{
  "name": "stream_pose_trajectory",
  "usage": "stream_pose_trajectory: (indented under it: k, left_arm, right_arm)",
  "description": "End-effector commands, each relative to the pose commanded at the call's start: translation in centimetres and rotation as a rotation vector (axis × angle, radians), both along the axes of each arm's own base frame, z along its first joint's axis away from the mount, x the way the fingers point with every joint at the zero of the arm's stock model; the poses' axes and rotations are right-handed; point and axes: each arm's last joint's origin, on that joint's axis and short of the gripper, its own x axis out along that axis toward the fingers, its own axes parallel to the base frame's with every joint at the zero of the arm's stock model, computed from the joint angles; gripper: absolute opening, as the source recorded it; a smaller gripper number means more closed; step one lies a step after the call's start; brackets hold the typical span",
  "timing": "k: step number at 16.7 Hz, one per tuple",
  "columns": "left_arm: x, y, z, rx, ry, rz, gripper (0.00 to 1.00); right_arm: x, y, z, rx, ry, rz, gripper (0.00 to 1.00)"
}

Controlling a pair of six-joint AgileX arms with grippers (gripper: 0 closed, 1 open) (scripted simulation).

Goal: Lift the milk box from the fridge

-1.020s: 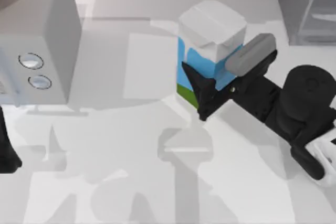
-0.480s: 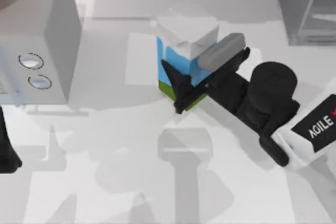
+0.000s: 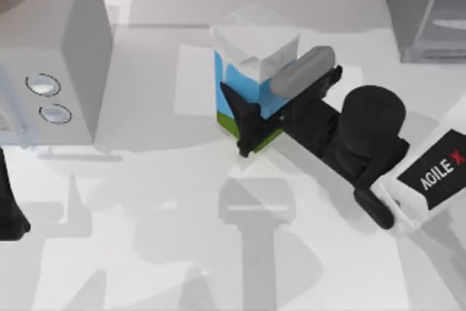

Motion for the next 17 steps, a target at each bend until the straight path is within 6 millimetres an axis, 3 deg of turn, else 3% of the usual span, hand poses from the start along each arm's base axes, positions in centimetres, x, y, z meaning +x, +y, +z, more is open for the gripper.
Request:
stream_pose_trajectory:
  k: [11, 17]
  left_arm:
    - [0.00, 0.00, 0.00, 0.000, 0.000, 0.000, 1.00]
    - [0.00, 0.00, 0.00, 0.000, 0.000, 0.000, 1.00]
  right_arm:
    - [0.00, 0.00, 0.00, 0.000, 0.000, 0.000, 0.98]
    - [0.00, 0.00, 0.00, 0.000, 0.000, 0.000, 1.00]
